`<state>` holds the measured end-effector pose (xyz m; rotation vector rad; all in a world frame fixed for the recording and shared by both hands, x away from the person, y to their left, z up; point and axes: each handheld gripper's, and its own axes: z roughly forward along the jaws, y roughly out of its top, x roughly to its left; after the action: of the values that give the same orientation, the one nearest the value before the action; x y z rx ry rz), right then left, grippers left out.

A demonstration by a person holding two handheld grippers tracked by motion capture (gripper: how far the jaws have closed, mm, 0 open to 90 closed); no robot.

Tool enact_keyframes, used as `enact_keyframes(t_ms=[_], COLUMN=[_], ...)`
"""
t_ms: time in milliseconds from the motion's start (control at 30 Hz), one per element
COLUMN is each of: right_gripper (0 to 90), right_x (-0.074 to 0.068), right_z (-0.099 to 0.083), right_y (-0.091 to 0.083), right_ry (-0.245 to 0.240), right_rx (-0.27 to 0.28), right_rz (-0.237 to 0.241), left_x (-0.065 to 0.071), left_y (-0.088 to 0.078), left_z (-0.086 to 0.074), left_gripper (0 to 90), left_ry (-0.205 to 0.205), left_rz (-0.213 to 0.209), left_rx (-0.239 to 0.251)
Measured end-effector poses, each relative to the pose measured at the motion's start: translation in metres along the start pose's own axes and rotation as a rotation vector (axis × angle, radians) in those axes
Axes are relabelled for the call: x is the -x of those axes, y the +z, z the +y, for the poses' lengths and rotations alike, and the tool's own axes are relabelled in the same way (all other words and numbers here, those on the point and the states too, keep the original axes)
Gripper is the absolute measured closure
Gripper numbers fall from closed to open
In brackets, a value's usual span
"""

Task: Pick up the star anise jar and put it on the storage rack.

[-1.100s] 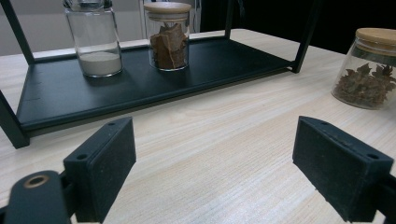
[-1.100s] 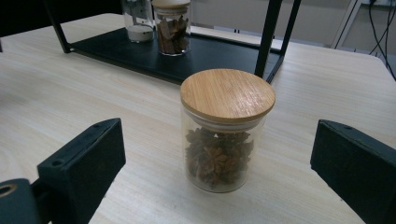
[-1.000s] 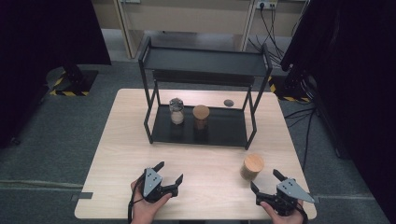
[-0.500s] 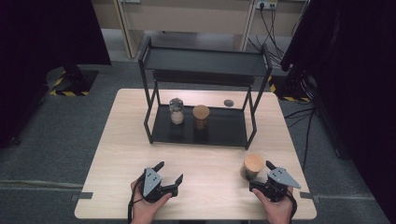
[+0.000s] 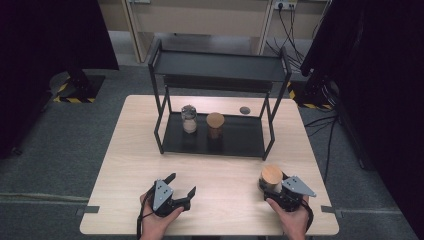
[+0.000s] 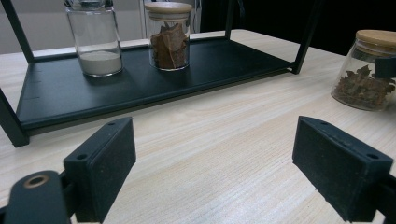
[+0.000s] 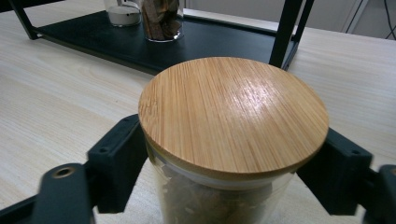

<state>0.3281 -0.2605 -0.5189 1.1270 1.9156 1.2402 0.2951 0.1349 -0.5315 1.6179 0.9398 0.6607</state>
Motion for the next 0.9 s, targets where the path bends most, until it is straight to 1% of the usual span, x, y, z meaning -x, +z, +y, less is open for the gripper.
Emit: enact_keyframes(t_ms=[67, 133, 300, 367, 467, 567, 733, 900], right_gripper=[25.3, 25.6, 25.8, 25.8, 25.8, 25.9, 25.9, 25.9], right_x=[0.0, 0.002, 0.002, 0.001, -0.001, -0.005, -0.011, -0.015], right_z=[0.0, -0.001, -0.001, -0.001, 0.0, 0.004, 0.013, 0.022], right_y=[0.001, 0.001, 0.001, 0.001, 0.0, -0.002, -0.004, -0.002], right_ry=[-0.002, 0.007, 0.005, 0.002, -0.003, -0.014, -0.019, -0.024], right_rx=[0.005, 0.009, 0.017, 0.014, 0.026, 0.034, 0.066, 0.086], right_rz=[-0.001, 0.007, 0.009, 0.012, 0.016, 0.025, 0.035, 0.036], left_x=[0.0, 0.0, 0.0, 0.0, 0.0, 0.0, 0.0, 0.0], left_y=[0.0, 0.0, 0.0, 0.0, 0.0, 0.0, 0.0, 0.0], left_z=[0.0, 0.0, 0.0, 0.0, 0.0, 0.0, 0.0, 0.0], left_gripper=[12.9, 12.9, 12.9, 12.9, 12.9, 12.9, 12.9, 12.9], left_ry=[0.0, 0.002, 0.002, -0.001, 0.0, -0.001, 0.0, 0.0], left_rz=[0.0, 0.001, 0.001, 0.001, 0.001, 0.002, 0.002, 0.002], left_rx=[0.0, 0.0, 0.002, 0.002, 0.001, 0.001, 0.003, 0.004])
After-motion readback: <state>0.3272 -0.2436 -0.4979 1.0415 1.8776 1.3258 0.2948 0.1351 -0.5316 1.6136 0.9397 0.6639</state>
